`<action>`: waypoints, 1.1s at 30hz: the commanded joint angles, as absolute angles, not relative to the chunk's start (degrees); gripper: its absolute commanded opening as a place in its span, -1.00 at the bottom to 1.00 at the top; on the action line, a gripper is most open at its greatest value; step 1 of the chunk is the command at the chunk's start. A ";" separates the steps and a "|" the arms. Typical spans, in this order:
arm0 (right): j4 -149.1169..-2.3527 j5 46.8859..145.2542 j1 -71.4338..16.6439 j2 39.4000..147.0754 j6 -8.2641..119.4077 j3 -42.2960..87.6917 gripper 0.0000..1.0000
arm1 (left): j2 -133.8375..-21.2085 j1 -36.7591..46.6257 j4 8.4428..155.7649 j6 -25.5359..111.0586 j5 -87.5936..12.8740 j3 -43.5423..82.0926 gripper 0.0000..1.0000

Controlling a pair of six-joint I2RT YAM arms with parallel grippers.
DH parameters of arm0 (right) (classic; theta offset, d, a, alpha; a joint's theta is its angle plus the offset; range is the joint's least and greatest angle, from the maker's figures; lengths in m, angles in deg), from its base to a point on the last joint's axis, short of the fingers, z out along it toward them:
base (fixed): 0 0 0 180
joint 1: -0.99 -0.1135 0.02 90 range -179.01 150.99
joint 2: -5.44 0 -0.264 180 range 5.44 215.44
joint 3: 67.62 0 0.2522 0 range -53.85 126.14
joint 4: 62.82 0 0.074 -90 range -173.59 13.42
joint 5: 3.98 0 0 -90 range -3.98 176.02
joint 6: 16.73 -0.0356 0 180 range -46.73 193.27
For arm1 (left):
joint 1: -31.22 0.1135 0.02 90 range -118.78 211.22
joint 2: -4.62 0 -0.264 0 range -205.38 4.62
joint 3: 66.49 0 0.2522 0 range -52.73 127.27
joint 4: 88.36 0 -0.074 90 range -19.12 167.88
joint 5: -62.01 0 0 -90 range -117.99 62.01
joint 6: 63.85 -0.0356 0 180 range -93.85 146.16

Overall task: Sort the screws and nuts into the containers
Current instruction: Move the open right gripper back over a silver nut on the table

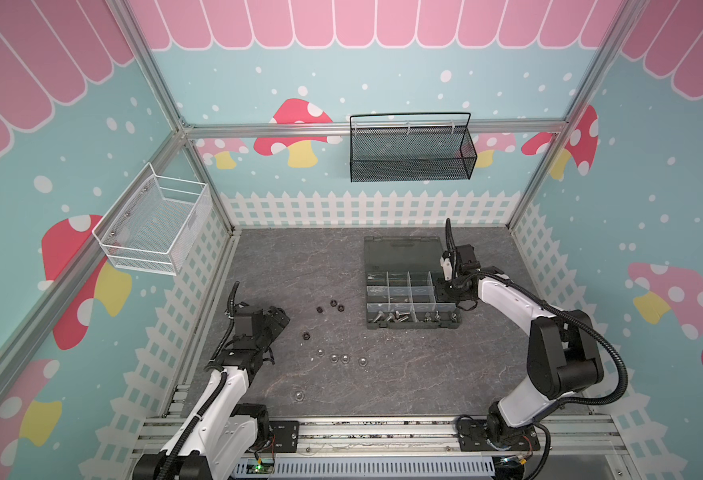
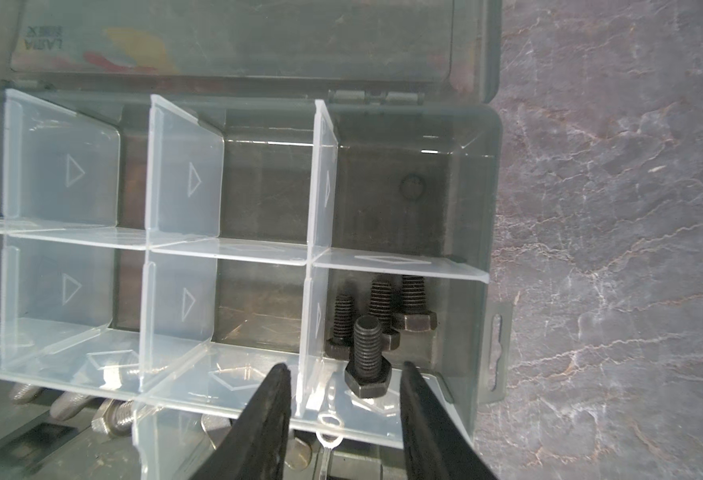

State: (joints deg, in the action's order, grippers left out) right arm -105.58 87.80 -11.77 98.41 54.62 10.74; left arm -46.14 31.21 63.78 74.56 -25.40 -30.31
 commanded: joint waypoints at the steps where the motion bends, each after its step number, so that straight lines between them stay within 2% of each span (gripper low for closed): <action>1: -106.98 88.32 -11.88 94.52 55.17 11.71 -0.08 | -45.15 31.61 62.81 74.59 -24.91 -29.61 1.00; 7: -109.70 86.04 -16.37 89.04 53.68 10.94 -0.08 | -45.21 31.58 62.77 74.67 -24.77 -29.63 1.00; 17: -114.09 82.95 -36.31 86.63 46.70 10.52 -0.09 | -45.74 31.63 62.23 74.61 -25.16 -29.05 0.99; 24: -117.50 81.72 -47.65 92.52 45.40 14.39 -0.03 | -45.78 31.65 62.23 74.80 -25.28 -29.08 1.00; 33: -123.07 80.09 -57.93 106.62 48.28 22.71 0.05 | -45.88 31.62 62.10 74.77 -25.11 -29.25 0.99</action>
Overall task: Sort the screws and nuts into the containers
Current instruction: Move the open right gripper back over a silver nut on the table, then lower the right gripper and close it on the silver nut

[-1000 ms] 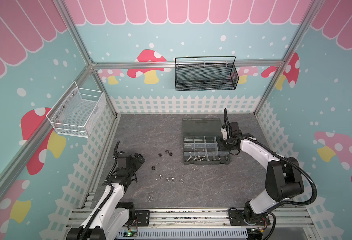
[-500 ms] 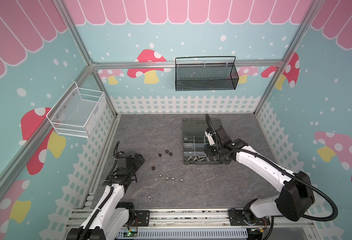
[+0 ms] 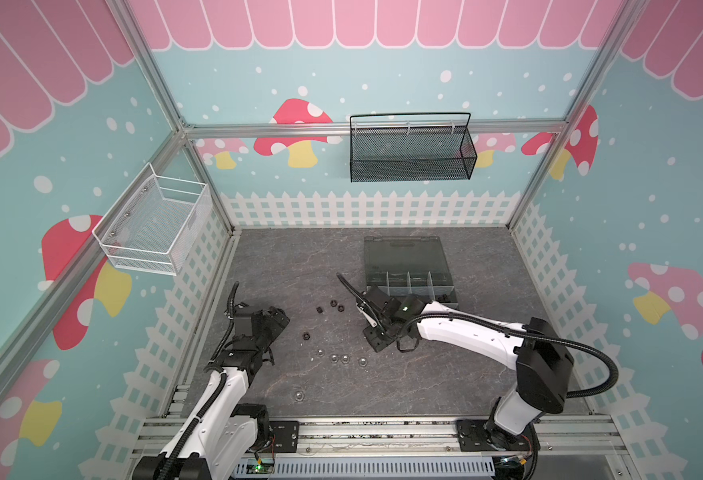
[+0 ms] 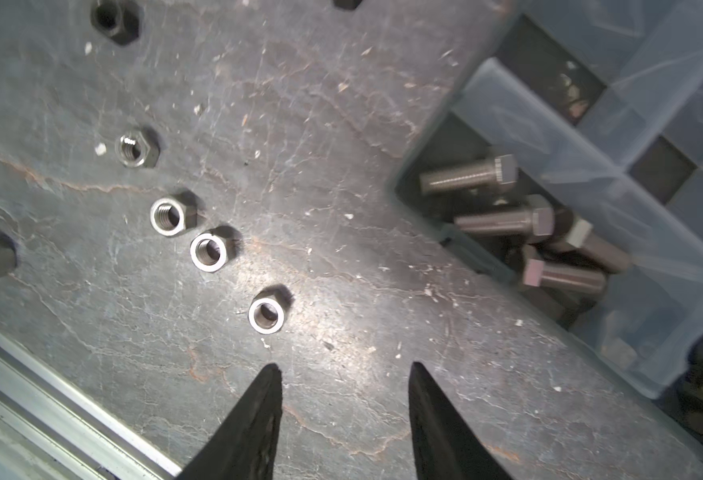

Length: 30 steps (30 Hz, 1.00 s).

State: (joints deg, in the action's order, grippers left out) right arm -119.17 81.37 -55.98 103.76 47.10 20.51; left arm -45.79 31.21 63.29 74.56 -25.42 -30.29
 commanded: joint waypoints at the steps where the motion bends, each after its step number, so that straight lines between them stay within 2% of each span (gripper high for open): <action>1: -123.25 80.14 -58.50 107.58 48.60 23.30 0.06 | -45.92 31.63 62.15 74.76 -25.02 -29.25 1.00; 22: -121.52 86.00 -60.79 118.52 51.21 26.40 0.11 | -47.41 31.72 62.93 74.76 -25.42 -29.00 0.99; 30: -120.90 86.61 -60.78 120.08 51.38 26.13 0.01 | -47.53 31.74 62.93 74.76 -25.47 -29.08 1.00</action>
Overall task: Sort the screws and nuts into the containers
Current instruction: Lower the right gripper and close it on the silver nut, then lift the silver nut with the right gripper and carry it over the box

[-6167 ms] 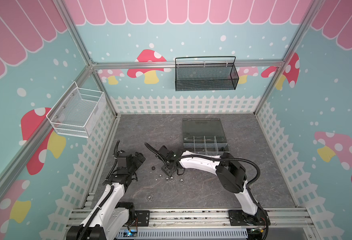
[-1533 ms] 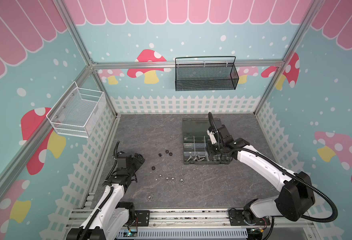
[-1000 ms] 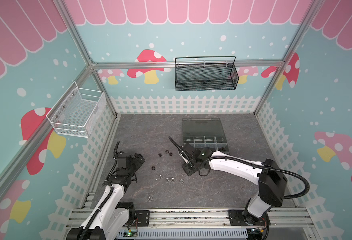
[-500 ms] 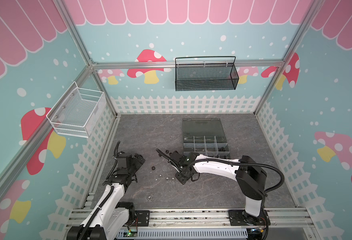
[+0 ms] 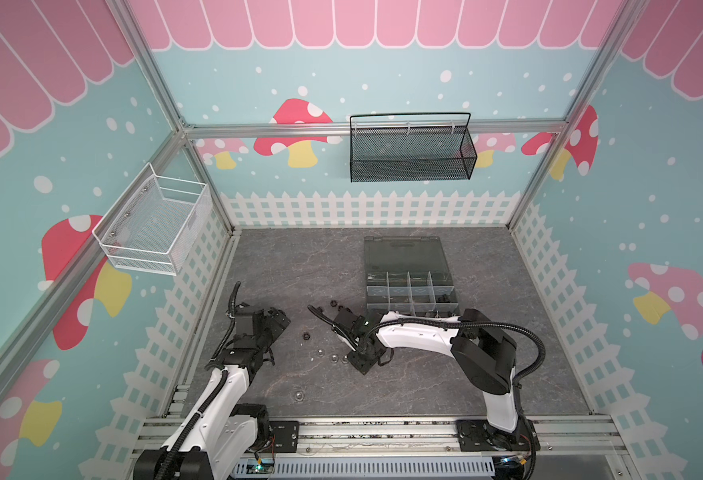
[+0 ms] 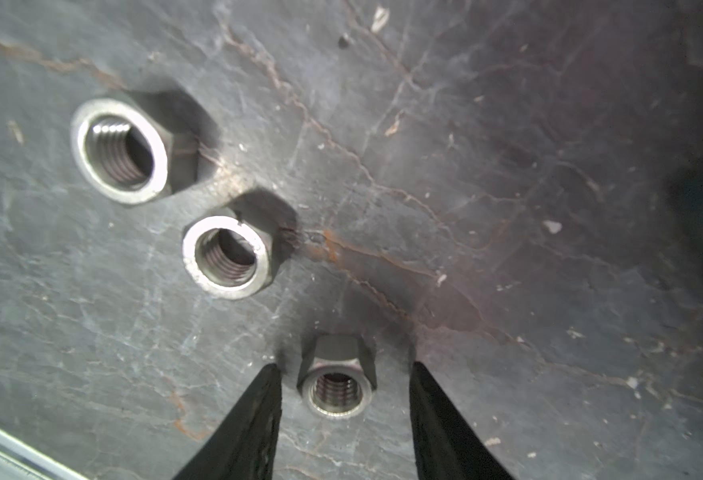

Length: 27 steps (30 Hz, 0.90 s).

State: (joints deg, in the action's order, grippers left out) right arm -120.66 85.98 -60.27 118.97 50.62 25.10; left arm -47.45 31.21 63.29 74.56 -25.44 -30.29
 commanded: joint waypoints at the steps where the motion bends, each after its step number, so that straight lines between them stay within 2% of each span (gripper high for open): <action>1: -120.89 86.63 -60.84 120.16 51.39 26.02 -0.01 | -47.47 31.73 62.91 74.76 -25.46 -29.08 1.00; 14: -119.52 88.95 -60.74 120.72 51.56 24.33 -0.26 | -47.14 31.73 62.84 74.76 -25.37 -29.27 1.00; 20: -119.14 89.11 -60.75 120.15 51.48 23.59 -0.51 | -47.01 31.79 62.62 74.76 -25.38 -29.33 1.00; 27: -119.29 87.15 -60.76 118.94 50.88 23.92 -0.64 | -46.89 31.82 62.56 74.76 -25.45 -29.26 1.00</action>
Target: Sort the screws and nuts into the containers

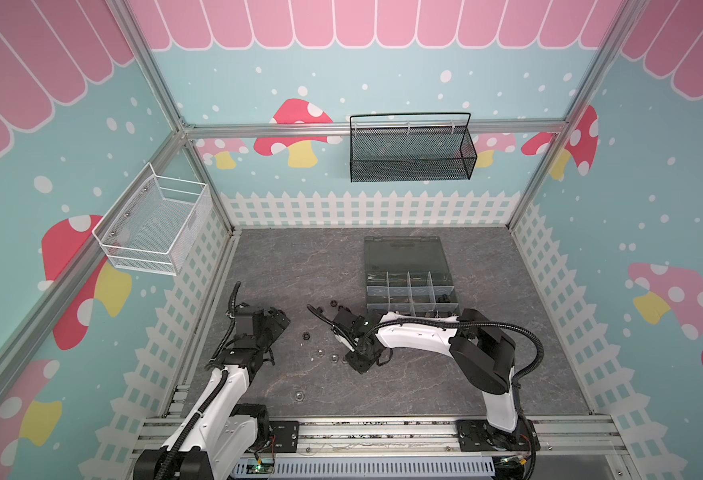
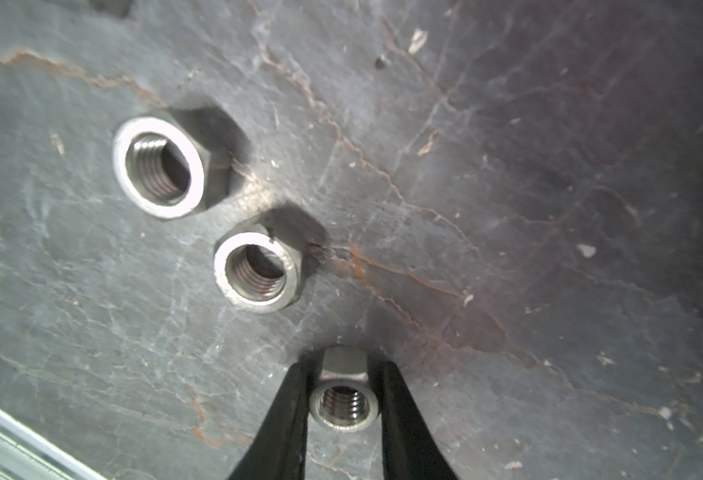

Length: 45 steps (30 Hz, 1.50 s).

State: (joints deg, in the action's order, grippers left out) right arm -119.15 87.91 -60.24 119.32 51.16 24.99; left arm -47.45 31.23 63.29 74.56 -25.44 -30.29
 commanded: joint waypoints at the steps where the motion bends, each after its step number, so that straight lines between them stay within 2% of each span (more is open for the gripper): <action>1: -119.35 86.74 -60.71 118.66 50.70 23.91 -0.67 | -46.80 31.84 62.51 74.77 -25.49 -29.26 0.99; 10: -120.13 81.43 -59.63 114.74 48.60 24.41 -0.83 | -46.22 31.81 62.10 74.67 -25.20 -29.26 1.00; 16: -120.44 79.03 -56.17 107.69 47.52 23.85 -0.86 | -46.00 31.77 61.82 74.49 -25.00 -29.26 1.00; 27: -120.44 78.21 -38.71 97.00 51.13 20.94 -0.86 | -45.83 31.88 61.42 73.90 -25.13 -29.18 0.99; 36: -118.61 79.05 -27.10 100.06 54.84 21.28 -0.86 | -44.69 31.90 58.67 72.44 -24.84 -28.32 0.99; 45: -115.65 83.49 -21.15 105.32 57.69 22.59 -0.86 | -44.51 31.85 57.14 71.17 -24.47 -27.24 0.99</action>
